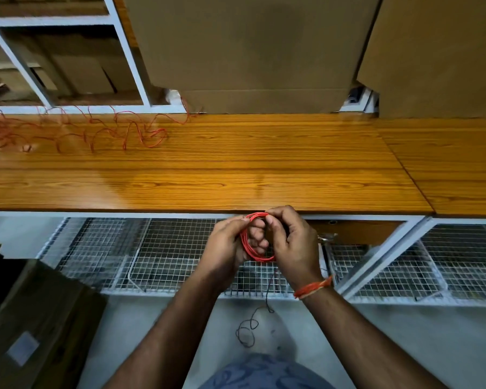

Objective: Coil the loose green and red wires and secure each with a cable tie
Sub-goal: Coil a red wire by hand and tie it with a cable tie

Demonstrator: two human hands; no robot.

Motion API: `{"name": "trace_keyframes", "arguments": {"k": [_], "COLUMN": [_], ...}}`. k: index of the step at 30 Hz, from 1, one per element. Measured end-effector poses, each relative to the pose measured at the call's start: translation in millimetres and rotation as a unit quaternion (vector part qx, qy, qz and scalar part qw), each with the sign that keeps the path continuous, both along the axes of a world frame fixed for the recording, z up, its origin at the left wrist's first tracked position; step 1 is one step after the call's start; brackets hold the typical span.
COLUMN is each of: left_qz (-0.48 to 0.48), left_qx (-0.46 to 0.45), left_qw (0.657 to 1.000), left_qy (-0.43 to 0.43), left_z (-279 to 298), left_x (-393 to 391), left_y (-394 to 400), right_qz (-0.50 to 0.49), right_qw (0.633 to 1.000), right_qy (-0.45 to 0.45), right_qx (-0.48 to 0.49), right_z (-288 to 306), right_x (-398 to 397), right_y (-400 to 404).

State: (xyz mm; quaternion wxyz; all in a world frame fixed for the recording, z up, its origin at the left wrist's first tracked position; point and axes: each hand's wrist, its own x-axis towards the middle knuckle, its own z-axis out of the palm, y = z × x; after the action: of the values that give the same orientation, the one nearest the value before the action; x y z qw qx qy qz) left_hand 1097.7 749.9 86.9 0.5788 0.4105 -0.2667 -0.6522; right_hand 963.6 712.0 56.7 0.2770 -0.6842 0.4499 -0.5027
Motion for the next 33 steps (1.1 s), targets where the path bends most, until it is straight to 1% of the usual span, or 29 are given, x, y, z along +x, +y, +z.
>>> {"name": "trace_keyframes", "arguments": {"k": [3,4,5,9,12,14,17,20,23,27,29,33], "left_qz": [0.01,0.008,0.004,-0.025,-0.054,-0.072,-0.099,-0.106,-0.086,-0.015,0.022,0.067], "left_qx": [0.036,0.039,0.041,0.033,0.026,0.029,0.043,0.061,0.067,0.07,0.063,0.045], "left_qw": [0.989,0.984,0.983,0.991,0.99,0.986,0.975,0.964,0.961,0.963,0.962,0.959], "left_qy": [0.146,0.172,0.18,0.129,0.129,0.146,0.194,0.236,0.253,0.261,0.264,0.273], "left_z": [2,2,2,2,2,2,2,2,1,0,0,0], "left_x": [-6,-7,-6,0,5,7,10,12,13,30,45,70], "left_y": [0,0,-1,-2,-1,0,2,1,0,0,-1,-1], "right_qz": [-0.004,-0.002,0.004,0.039,0.074,0.088,0.094,0.094,0.132,0.176,0.168,0.103], "right_qw": [1.0,1.0,0.999,0.99,0.981,0.978,0.979,0.98,0.976,0.961,0.96,0.962], "right_qy": [-0.013,-0.027,-0.044,-0.111,-0.154,-0.162,-0.16,-0.153,-0.139,-0.087,-0.058,-0.096], "right_qx": [-0.013,-0.006,0.006,0.071,0.094,0.096,0.088,0.084,0.099,0.193,0.217,0.233], "right_z": [-1,-1,0,2,2,2,1,1,0,-13,-25,-41], "right_x": [4,5,6,12,11,10,11,11,7,-18,-35,-55], "right_y": [0,1,2,3,2,2,1,2,2,-7,-9,-7]}}
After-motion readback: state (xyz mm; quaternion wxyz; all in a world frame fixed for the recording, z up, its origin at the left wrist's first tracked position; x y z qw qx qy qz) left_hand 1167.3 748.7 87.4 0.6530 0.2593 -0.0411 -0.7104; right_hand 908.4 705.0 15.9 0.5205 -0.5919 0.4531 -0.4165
